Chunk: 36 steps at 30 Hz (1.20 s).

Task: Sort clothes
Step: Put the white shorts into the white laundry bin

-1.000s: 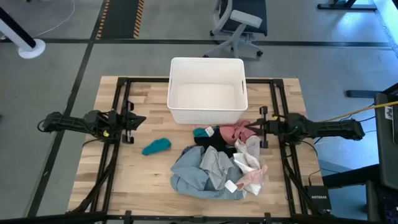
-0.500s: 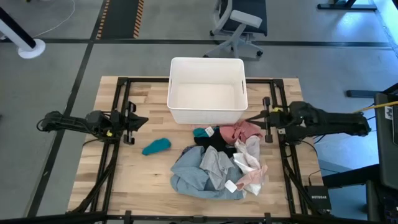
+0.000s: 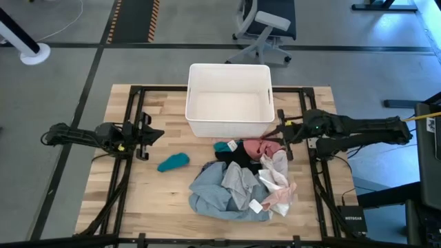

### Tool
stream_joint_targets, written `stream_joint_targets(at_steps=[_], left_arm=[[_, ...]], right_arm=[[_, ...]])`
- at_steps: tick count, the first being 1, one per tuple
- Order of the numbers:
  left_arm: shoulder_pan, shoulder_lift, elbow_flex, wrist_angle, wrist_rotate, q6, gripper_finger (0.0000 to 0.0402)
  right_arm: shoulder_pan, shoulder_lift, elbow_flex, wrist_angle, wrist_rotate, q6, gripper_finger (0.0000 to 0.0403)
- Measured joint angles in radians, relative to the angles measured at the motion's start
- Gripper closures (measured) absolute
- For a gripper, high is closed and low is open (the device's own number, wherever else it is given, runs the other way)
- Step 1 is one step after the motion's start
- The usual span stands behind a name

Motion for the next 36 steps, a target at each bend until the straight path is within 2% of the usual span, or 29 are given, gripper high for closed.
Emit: stream_joint_targets(at_steps=[4, 8, 14, 19, 25, 30, 33, 36], left_arm=[[0.000, 0.000, 0.000, 0.001, 0.000, -0.001, 0.0400], [0.000, 0.000, 0.000, 0.005, 0.000, 0.000, 0.0400], [0.000, 0.000, 0.000, 0.004, 0.000, -0.003, 0.0400], [0.000, 0.000, 0.000, 0.006, 0.000, -0.003, 0.0400], [0.000, 0.000, 0.000, 0.010, 0.000, -0.010, 0.0400], [0.000, 0.000, 0.000, 0.022, 0.000, 0.011, 0.0400], [0.000, 0.000, 0.001, 0.038, 0.000, 0.027, 0.0400], [0.000, 0.000, 0.001, 0.043, 0.000, 0.028, 0.0400]], right_arm=[[0.089, 0.062, 0.112, -0.123, 0.062, -0.016, 0.0375], [0.213, 0.131, 0.219, -0.261, 0.186, 0.007, 0.0375], [0.386, 0.239, 0.341, -0.345, 0.316, 0.087, 0.0375], [0.516, 0.334, 0.386, -0.369, 0.414, 0.197, 0.0375], [0.587, 0.467, 0.385, -0.374, 0.397, 0.329, 0.0375], [0.565, 0.584, 0.386, -0.342, 0.340, 0.415, 0.0373], [0.537, 0.623, 0.419, -0.445, 0.268, 0.422, 0.0357], [0.520, 0.627, 0.475, -0.582, 0.249, 0.448, 0.0325]])
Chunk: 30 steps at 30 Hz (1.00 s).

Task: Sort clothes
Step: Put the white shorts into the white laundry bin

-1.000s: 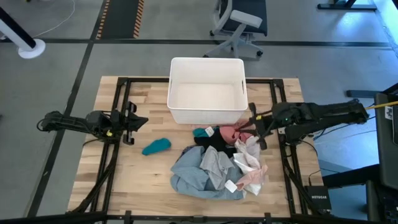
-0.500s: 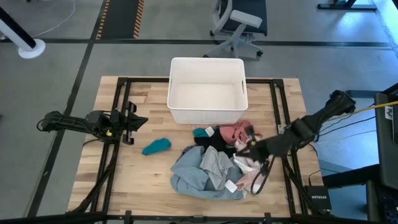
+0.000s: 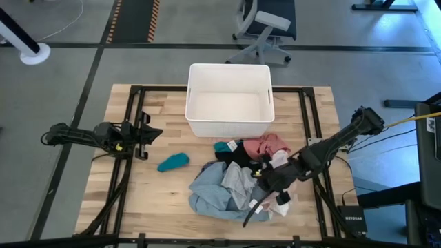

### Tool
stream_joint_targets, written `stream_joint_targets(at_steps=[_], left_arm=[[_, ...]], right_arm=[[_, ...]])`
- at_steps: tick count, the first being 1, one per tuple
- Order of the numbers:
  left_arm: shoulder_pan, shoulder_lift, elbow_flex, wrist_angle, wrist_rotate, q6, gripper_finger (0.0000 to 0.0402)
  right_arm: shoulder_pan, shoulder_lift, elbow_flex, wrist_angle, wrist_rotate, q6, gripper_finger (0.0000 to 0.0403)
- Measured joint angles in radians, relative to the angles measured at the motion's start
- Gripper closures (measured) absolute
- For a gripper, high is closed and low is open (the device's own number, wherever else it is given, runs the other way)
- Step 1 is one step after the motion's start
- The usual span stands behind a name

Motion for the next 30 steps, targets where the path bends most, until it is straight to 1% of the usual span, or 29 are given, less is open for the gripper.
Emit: stream_joint_targets(at_steps=[5, 7, 9, 12, 15, 19, 22, 26, 30], left_arm=[[0.000, 0.000, 0.000, 0.002, 0.000, 0.000, 0.0400], [0.000, 0.000, 0.000, 0.002, 0.000, 0.000, 0.0400], [0.000, 0.000, 0.000, 0.002, 0.000, -0.003, 0.0400], [0.000, 0.000, 0.000, 0.001, 0.000, -0.016, 0.0400], [0.000, 0.000, 0.000, -0.008, 0.000, -0.028, 0.0400], [0.000, 0.000, 0.000, -0.012, 0.000, -0.024, 0.0400], [0.000, 0.000, 0.000, -0.012, 0.000, -0.023, 0.0400], [0.000, 0.000, 0.000, -0.008, 0.000, -0.021, 0.0400], [0.000, 0.000, 0.000, -0.008, 0.000, -0.021, 0.0400]], right_arm=[[0.002, -0.008, 0.125, -0.189, 0.037, 0.062, 0.0255], [0.002, -0.009, 0.161, -0.269, 0.030, 0.115, 0.0227], [0.002, -0.009, 0.162, -0.319, 0.014, 0.179, 0.0205], [0.003, -0.008, 0.125, -0.340, -0.024, 0.264, 0.0181], [0.017, -0.002, 0.065, -0.266, -0.055, 0.292, 0.0171], [0.018, 0.009, 0.019, -0.151, -0.077, 0.295, 0.0169], [0.021, 0.027, 0.004, -0.150, -0.053, 0.323, 0.0169], [0.021, 0.072, -0.007, -0.219, -0.019, 0.350, 0.0169], [0.021, 0.124, -0.009, -0.181, -0.025, 0.302, 0.0168]])
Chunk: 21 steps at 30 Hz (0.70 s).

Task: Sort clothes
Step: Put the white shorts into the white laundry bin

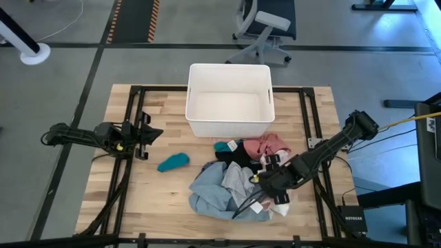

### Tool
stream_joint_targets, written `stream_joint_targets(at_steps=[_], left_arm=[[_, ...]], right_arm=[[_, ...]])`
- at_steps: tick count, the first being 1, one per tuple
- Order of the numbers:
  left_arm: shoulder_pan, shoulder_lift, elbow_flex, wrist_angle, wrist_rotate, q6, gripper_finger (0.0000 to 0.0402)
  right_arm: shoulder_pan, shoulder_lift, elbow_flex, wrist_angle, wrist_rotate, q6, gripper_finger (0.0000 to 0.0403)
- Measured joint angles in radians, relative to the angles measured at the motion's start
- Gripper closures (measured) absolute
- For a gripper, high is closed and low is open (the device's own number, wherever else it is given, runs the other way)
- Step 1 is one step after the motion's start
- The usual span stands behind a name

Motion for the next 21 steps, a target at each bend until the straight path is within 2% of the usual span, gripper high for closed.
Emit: stream_joint_targets(at_steps=[5, 8, 11, 16, 18, 21], left_arm=[[0.000, 0.000, 0.000, 0.000, 0.000, 0.000, 0.0400], [0.000, 0.000, 0.000, 0.002, 0.000, 0.010, 0.0400], [0.000, 0.000, 0.000, 0.005, 0.000, 0.036, 0.0400], [0.000, 0.000, 0.000, 0.017, 0.000, 0.051, 0.0400], [0.000, 0.000, 0.000, 0.018, 0.000, 0.055, 0.0400], [0.000, 0.000, 0.000, 0.018, 0.000, 0.062, 0.0400]], right_arm=[[0.000, 0.032, 0.000, 0.022, -0.016, -0.041, 0.0175], [0.000, 0.035, 0.000, -0.012, -0.015, -0.057, 0.0204], [0.001, 0.037, 0.000, -0.056, -0.013, -0.078, 0.0261], [0.001, 0.025, 0.000, -0.089, -0.024, -0.120, 0.0379], [0.001, 0.011, 0.000, -0.100, -0.007, -0.135, 0.0388], [0.001, -0.012, 0.000, -0.127, 0.026, -0.116, 0.0365]])
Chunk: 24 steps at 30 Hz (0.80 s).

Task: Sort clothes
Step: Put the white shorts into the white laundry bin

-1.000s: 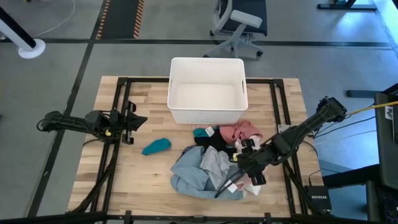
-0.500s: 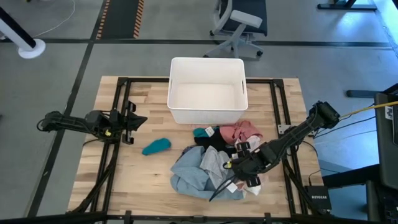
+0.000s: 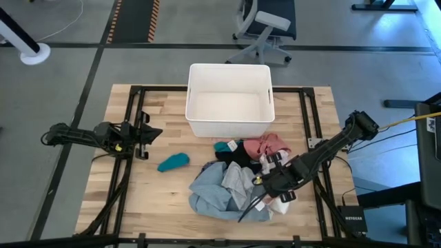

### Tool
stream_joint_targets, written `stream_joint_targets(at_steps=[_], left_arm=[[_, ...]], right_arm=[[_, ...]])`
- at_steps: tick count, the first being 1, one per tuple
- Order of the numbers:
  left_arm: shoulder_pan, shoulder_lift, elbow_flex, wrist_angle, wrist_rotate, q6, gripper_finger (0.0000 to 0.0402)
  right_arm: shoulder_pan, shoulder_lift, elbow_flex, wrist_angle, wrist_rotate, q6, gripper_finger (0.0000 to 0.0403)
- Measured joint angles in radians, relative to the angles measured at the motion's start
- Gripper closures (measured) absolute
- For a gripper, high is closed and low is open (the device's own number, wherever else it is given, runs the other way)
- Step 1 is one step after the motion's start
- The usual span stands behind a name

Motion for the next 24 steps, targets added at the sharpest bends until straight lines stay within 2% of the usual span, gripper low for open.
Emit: stream_joint_targets(at_steps=[3, 6, 9, 13, 18, 24], left_arm=[[0.000, 0.000, 0.000, 0.000, 0.000, 0.000, 0.0400], [0.000, 0.000, 0.000, 0.000, 0.000, 0.001, 0.0400], [0.000, 0.000, 0.000, 0.000, 0.000, 0.003, 0.0400], [0.000, 0.000, 0.000, 0.000, 0.000, 0.003, 0.0400], [0.000, 0.000, 0.000, 0.000, 0.000, 0.003, 0.0400], [0.000, 0.000, 0.000, 0.000, 0.000, 0.000, 0.0400]], right_arm=[[0.000, -0.030, 0.000, -0.016, 0.027, 0.004, 0.0357], [0.000, -0.067, 0.004, -0.031, 0.072, 0.004, 0.0374], [0.000, -0.090, 0.044, -0.077, 0.153, 0.003, 0.0391], [0.000, -0.107, 0.141, -0.140, 0.273, -0.002, 0.0389], [0.000, -0.109, 0.267, -0.191, 0.512, -0.035, 0.0367], [0.000, -0.109, 0.351, -0.192, 0.773, -0.114, 0.0378]])
